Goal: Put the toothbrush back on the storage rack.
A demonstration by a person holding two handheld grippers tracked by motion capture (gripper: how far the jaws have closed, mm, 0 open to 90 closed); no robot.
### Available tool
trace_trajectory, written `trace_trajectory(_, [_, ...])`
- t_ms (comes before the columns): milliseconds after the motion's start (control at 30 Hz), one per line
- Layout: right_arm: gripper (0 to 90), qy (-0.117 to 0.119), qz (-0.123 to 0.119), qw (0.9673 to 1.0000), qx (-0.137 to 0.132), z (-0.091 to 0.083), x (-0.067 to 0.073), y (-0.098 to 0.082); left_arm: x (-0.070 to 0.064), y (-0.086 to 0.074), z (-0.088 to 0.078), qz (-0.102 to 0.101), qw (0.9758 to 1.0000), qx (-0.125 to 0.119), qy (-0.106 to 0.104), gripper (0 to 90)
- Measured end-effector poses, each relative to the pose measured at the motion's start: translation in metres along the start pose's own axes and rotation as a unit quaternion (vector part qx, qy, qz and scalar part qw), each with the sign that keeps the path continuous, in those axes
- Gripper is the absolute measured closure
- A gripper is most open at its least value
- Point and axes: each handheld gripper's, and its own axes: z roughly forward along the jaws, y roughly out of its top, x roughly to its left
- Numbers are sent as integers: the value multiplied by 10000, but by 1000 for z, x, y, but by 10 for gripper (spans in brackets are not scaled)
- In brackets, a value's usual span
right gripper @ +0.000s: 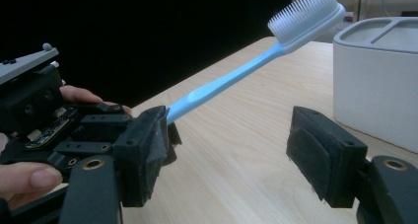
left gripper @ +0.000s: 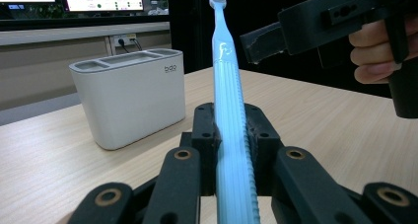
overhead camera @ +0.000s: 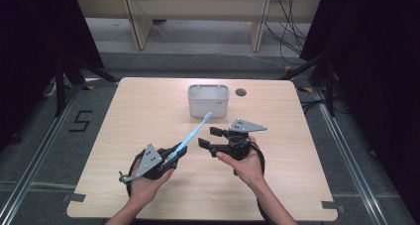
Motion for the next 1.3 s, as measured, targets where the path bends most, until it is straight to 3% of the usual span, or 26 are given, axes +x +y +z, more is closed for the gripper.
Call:
trace_trajectory(33, [323, -19, 83, 10000, 13, 0, 1, 0, 0, 0, 0, 8, 10000, 13, 5, 777])
trace_trajectory(100, [323, 8, 8, 10000, -2, 3, -1, 1, 0, 1, -2, 29, 9998, 164, 54, 777])
trace_trajectory(233, [322, -6, 122, 9999, 45, 3, 1, 3, -2, 1, -1, 28, 9999, 159, 47, 777])
trace_trajectory(400, [319, -21, 20, 10000, 8, 6, -1, 5, -3, 1, -1, 47, 9998, 167, 27, 777])
trace_trajectory(467, [318, 10, 126, 9999, 44, 7, 1, 6, -3, 1, 0, 50, 9999, 162, 27, 777])
trace_trajectory(633, [317, 37, 164, 9999, 38, 12, 2, 9, -4, 1, 0, 56, 9999, 147, 18, 776])
trace_trajectory(700, [317, 15, 50, 10000, 25, 14, 1, 10, -4, 2, 0, 66, 9999, 147, 19, 777])
trace_trajectory(800, [319, 70, 155, 9999, -30, 16, 3, 11, -4, 2, 0, 62, 9999, 141, 18, 776])
trace_trajectory(1000, [380, 64, 196, 9998, -54, 19, 3, 13, -5, 1, 0, 49, 9999, 148, 18, 776])
trace_trajectory(1033, [390, 73, 355, 9993, -12, 18, 5, 13, -5, 1, 0, 47, 9999, 153, 17, 776])
trace_trajectory(1100, [419, 54, 332, 9994, -67, 18, 4, 13, -6, 1, 0, 27, 9999, 151, 15, 776])
trace_trajectory(1133, [431, 84, 208, 9997, -120, 18, 2, 14, -6, 1, 0, 34, 9999, 153, 19, 775])
trace_trajectory(1167, [445, 83, 312, 9994, -129, 17, 2, 14, -6, 2, 1, 36, 9999, 153, 18, 775])
trace_trajectory(1233, [470, 105, 262, 9994, -217, 17, 0, 14, -6, 2, 1, 30, 9999, 152, 18, 776])
trace_trajectory(1267, [477, 104, 396, 9990, -163, 16, 1, 14, -7, 2, 1, 30, 9999, 161, 15, 776])
trace_trajectory(1300, [487, 108, 403, 9990, -174, 16, 0, 14, -7, 1, 3, 19, 10000, 51, -26, 775])
